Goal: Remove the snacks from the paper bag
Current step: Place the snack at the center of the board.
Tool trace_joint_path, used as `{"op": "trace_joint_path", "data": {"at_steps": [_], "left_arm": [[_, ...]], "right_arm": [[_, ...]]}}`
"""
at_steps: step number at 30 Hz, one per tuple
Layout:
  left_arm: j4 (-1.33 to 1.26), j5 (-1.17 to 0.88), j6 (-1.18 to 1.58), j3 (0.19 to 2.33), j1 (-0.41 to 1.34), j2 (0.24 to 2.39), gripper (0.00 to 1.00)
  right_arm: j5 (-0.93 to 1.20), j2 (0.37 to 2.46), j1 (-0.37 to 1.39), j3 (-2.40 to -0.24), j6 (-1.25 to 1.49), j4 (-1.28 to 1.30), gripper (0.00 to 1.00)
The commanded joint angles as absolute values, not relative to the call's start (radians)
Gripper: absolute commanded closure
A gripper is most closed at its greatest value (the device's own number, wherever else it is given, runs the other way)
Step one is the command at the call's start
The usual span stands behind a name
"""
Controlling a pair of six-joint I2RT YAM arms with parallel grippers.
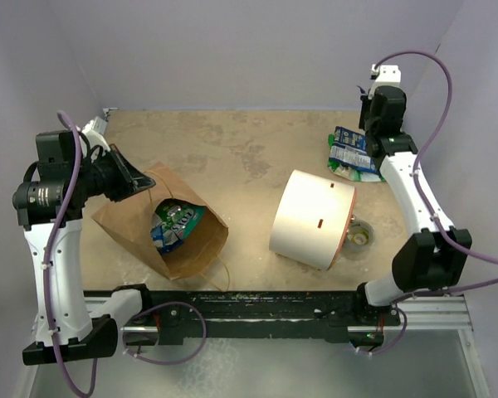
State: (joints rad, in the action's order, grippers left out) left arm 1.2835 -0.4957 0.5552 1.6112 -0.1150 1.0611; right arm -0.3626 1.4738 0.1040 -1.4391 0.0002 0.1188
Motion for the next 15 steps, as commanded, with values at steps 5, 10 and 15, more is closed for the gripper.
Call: {"op": "trace_joint_path", "data": {"at_steps": [5, 10, 15], "left_arm": [[1.268, -0.517, 0.504, 1.622, -0.112, 1.094, 1.0], [1.267, -0.516, 0.48, 1.634, -0.112, 1.133, 1.0], [1.263, -0.511, 0.465, 1.631, -0.112, 1.164, 1.0]], "right_arm": [[-0.302, 1.562, -0.003, -1.436, -0.133, -0.023, 1.0], [-0.372, 1.612, -0.017, -1.396, -0.223, -0.107, 1.0], [-0.173, 1.628, -0.021, -1.427, -0.104, -0.056, 1.0]]}}
